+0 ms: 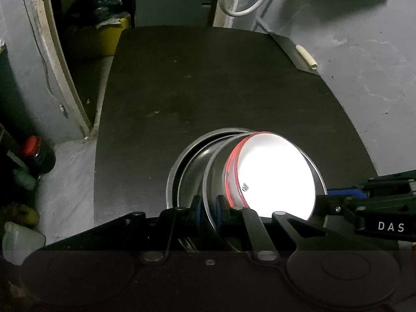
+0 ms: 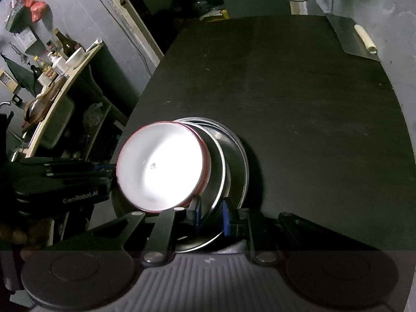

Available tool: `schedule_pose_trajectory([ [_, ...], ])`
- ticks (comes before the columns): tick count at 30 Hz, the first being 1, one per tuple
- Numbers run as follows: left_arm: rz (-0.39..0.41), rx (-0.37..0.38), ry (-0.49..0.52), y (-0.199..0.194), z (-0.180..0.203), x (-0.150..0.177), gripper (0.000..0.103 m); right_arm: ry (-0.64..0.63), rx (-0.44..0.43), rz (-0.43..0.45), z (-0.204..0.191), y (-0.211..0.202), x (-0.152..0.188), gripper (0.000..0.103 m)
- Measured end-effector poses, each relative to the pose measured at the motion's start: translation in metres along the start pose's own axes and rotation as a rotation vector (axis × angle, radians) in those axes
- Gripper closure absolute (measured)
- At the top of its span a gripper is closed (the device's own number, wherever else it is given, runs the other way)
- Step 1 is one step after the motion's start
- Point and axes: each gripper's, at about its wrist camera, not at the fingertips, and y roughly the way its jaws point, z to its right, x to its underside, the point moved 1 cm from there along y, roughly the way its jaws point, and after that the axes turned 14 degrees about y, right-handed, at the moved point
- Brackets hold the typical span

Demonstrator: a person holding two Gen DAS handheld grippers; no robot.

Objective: Organize plates and bowls
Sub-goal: 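Lower the steel bowl onto the steel plate and open both grippers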

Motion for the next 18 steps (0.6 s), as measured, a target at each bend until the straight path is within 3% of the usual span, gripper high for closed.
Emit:
schedule_pose_trajectory([
  [18,-0.010,-0.011,-0.007,0.0081,-0.0061,0.0026,0.092,0.020,-0.006,0.036,0.0003,0.0018,0.0051,0.081],
])
